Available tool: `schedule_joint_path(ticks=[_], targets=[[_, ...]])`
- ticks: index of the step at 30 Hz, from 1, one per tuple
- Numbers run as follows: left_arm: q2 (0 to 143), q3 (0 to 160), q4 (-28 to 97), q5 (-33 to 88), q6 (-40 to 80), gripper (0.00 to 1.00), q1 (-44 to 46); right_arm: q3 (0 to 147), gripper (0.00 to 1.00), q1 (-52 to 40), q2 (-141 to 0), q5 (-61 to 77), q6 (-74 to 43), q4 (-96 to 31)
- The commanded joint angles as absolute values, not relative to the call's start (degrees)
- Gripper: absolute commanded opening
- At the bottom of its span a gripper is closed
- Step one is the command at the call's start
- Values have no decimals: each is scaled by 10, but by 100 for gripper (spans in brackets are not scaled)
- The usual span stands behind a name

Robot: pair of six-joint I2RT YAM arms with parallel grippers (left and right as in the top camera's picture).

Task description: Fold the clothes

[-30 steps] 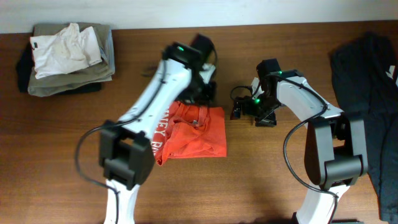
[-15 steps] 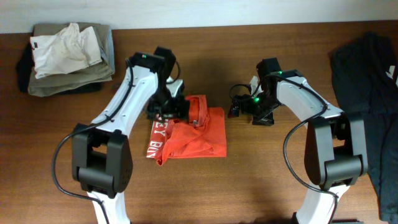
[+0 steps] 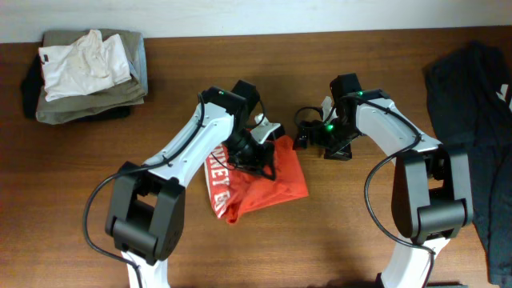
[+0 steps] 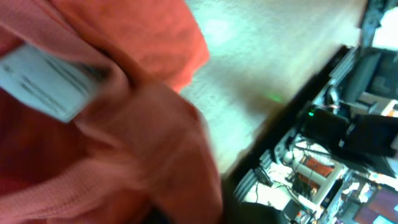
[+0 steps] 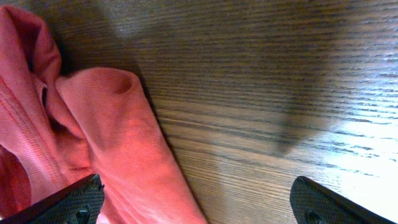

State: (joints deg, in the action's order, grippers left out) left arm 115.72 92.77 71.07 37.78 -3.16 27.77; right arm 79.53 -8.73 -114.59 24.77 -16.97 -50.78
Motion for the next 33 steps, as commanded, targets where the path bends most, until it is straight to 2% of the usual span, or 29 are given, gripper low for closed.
schedule_joint_path(ticks=[1, 2, 4, 6, 8, 10, 13, 14, 15, 18, 22, 24, 28, 31, 33], targets=[[1132, 927, 706, 407, -42, 43, 293, 792, 99, -86, -1151, 253, -176, -505], [1132, 927, 699, 407, -42, 43, 295, 795, 99, -80, -1151, 254, -176, -509], [1131, 929, 671, 416, -42, 54, 295, 817, 99, -59, -1151, 254, -176, -534], [1128, 950, 666, 426, -44, 59, 293, 853, 99, -35, -1151, 255, -163, -572], [1114, 988, 670, 407, -43, 61, 276, 907, 99, -15, -1151, 255, -125, -631], [1097, 1022, 681, 350, -14, 65, 235, 947, 99, -15, -1151, 254, -101, -672], [1083, 1034, 695, 279, 50, 67, 134, 964, 99, -49, -1151, 255, -95, -688], [1084, 1031, 697, 271, 52, 75, 113, 964, 100, -61, -1151, 255, -92, -686], [1084, 1027, 699, 259, 52, 99, 91, 963, 95, -78, -1151, 255, -86, -682], [1084, 998, 699, 195, 52, 99, 35, 954, 82, -161, -1151, 216, -60, -643], [1084, 957, 692, 165, 52, 99, 26, 934, 74, -214, -1168, 199, -64, -596], [1084, 938, 679, 165, 52, 99, 25, 934, 73, -224, -1186, 199, -65, -588], [1086, 919, 659, 165, 52, 99, 25, 934, 61, -237, -1220, 203, -75, -576], [1086, 919, 649, 164, 51, 99, 25, 934, 57, -245, -1223, 205, -76, -575], [1086, 919, 649, 164, 51, 99, 25, 934, 47, -247, -1223, 203, -80, -568]])
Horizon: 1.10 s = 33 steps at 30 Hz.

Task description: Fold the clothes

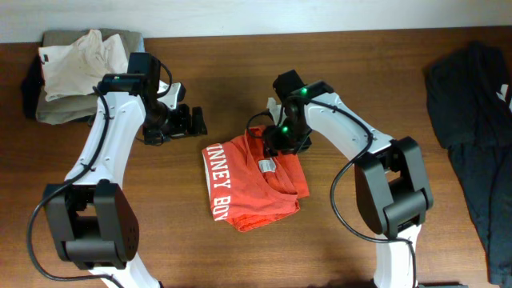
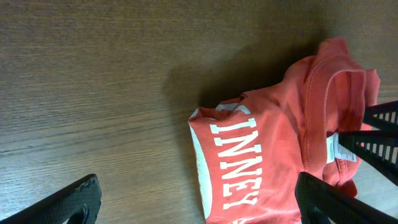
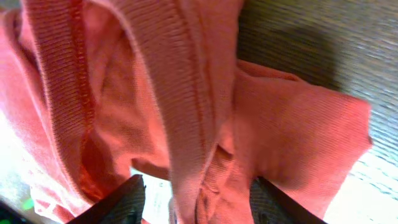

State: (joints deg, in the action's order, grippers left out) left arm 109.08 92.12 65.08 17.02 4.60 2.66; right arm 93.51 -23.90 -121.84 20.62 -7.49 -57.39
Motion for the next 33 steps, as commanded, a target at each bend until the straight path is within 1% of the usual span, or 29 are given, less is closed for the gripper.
schedule_joint_path(ticks=[1, 3, 4, 8, 10, 12, 14, 16, 19, 22, 29, 31, 33], targets=[[1086, 919, 649, 164, 51, 99, 25, 934, 38, -247, -1223, 203, -80, -565], [1086, 919, 650, 164, 51, 99, 26, 934, 14, -247, -1223, 185, -102, -565], [1086, 919, 650, 165, 51, 99, 26, 934, 4, -247, -1223, 167, -117, -565], [1086, 919, 650, 164, 51, 99, 26, 947, 4, -247, -1222, 161, -126, -566], [1086, 919, 650, 164, 51, 99, 26, 975, 4, -247, -1221, 140, -126, -595], [1086, 919, 651, 164, 51, 99, 25, 1028, 4, -247, -1217, 91, -130, -658], [1086, 919, 651, 162, 51, 99, 25, 1070, 4, -247, -1216, 76, -129, -702], [1086, 919, 651, 152, 51, 99, 26, 1081, 4, -247, -1216, 44, -130, -725], [1086, 919, 652, 152, 51, 99, 26, 1071, 4, -243, -1217, 1, -144, -744], [1086, 919, 651, 152, 51, 99, 26, 1045, 4, -227, -1217, -7, -145, -734], [1086, 919, 651, 152, 51, 99, 26, 915, 4, -183, -1217, -7, -145, -659], [1086, 919, 651, 152, 52, 99, 26, 886, 8, -171, -1217, -7, -145, -642], [1086, 919, 652, 152, 51, 99, 26, 875, 18, -160, -1217, -8, -155, -649]])
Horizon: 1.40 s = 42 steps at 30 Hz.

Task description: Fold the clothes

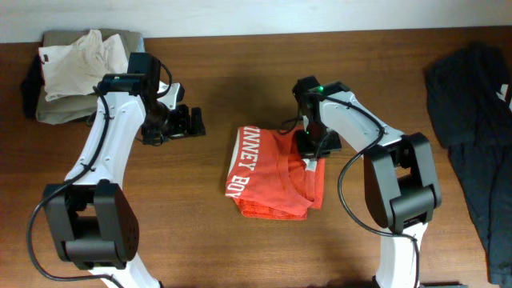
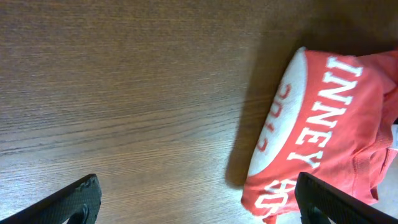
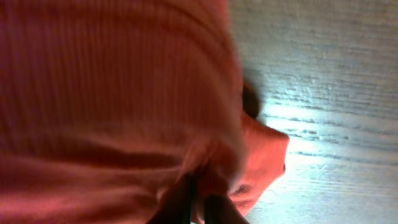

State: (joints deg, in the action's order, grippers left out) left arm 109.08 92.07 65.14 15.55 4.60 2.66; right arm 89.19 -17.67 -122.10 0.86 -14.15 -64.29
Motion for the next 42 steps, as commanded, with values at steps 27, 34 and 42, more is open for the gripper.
schedule_joint_path(ticks=[27, 34, 42], targets=[[1086, 919, 653, 152, 52, 99, 26, 887, 70, -112, -1194, 263, -125, -595], [1086, 919, 654, 152, 51, 99, 26, 887, 71, -112, -1196, 234, -145, -597], [1086, 919, 655, 152, 51, 99, 26, 887, 30, -112, -1204, 176, -201, -565]])
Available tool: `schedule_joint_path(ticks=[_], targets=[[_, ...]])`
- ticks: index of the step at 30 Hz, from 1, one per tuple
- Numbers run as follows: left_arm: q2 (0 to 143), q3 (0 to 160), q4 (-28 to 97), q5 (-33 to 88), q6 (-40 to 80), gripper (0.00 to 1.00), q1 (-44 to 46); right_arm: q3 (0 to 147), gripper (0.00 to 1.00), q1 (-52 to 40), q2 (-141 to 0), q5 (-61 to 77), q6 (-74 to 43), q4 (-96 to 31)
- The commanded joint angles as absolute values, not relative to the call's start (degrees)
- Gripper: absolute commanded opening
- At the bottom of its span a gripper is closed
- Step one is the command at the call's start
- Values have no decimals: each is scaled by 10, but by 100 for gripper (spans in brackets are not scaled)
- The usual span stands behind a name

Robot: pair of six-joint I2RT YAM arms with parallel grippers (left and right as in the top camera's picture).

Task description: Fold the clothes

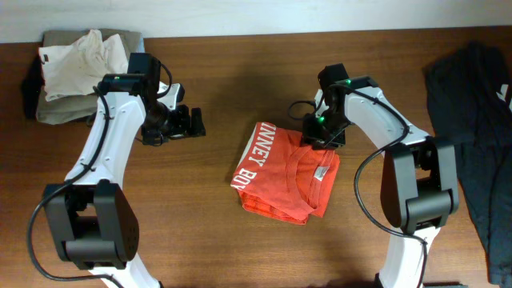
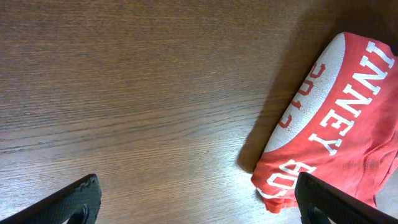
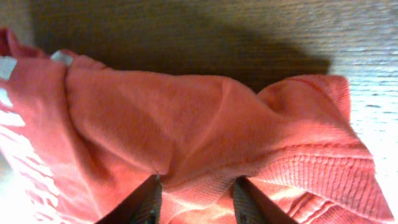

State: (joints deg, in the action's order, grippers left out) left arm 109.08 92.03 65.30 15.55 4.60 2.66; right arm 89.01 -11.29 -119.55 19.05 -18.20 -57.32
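A red shirt (image 1: 284,172) with white lettering lies folded in a thick bundle at the table's middle. My right gripper (image 1: 322,133) is at the bundle's upper right edge. In the right wrist view this gripper (image 3: 198,198) is shut on a bunched ridge of the red shirt (image 3: 186,118), one dark finger on each side. My left gripper (image 1: 189,122) hangs over bare wood to the left of the shirt. In the left wrist view that gripper (image 2: 205,202) is wide open and holds nothing, with the shirt's lettered edge (image 2: 339,118) ahead at the right.
A stack of folded clothes (image 1: 88,72) with a crumpled white garment on top sits at the far left corner. A dark garment (image 1: 472,104) lies spread along the right edge. The brown wooden table (image 1: 200,240) is bare in front.
The shirt bundle lies further right and has turned a little, its lettering now slanting. My right gripper, still shut on the fabric, has moved right with it. The left arm has not moved.
At first my left gripper was buried in the red shirt at mid-table and my right gripper stood open beside it. Then the left arm was back at the left, open, and the right gripper held the collar edge. Since then the bundle has shifted right twice.
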Motion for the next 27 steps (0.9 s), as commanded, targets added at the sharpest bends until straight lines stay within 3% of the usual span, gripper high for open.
schedule_joint_path(ticks=[1, 4, 5, 10, 13, 17, 19, 20, 21, 22, 25, 27], targets=[[1086, 919, 656, 152, 51, 99, 26, 887, 24, -112, -1204, 175, -201, -563], [1086, 919, 656, 152, 51, 99, 26, 887, 5, -111, -1204, 168, -201, -565], [1086, 919, 656, 152, 51, 99, 26, 888, 4, -111, -1204, 154, -201, -571], [1086, 919, 655, 152, 52, 99, 26, 903, 6, -103, -1204, 56, -203, -644], [1086, 919, 655, 152, 51, 99, 26, 890, 13, -101, -1204, 30, -205, -653], [1086, 919, 647, 157, 51, 99, 26, 880, 8, -101, -1204, -20, -245, -702], [1086, 919, 639, 159, 51, 99, 26, 881, 10, -100, -1204, -22, -245, -728], [1086, 919, 635, 166, 51, 99, 26, 881, 30, -96, -1203, -22, -245, -739], [1086, 919, 629, 177, 51, 99, 26, 883, 63, -93, -1200, -22, -245, -746], [1086, 919, 621, 188, 51, 99, 26, 888, 86, -90, -1199, -22, -245, -754], [1087, 919, 585, 231, 34, 99, 33, 942, 99, -71, -1191, -22, -243, -800], [1089, 919, 564, 265, 9, 99, 50, 1002, 99, -54, -1183, -11, -223, -836]])
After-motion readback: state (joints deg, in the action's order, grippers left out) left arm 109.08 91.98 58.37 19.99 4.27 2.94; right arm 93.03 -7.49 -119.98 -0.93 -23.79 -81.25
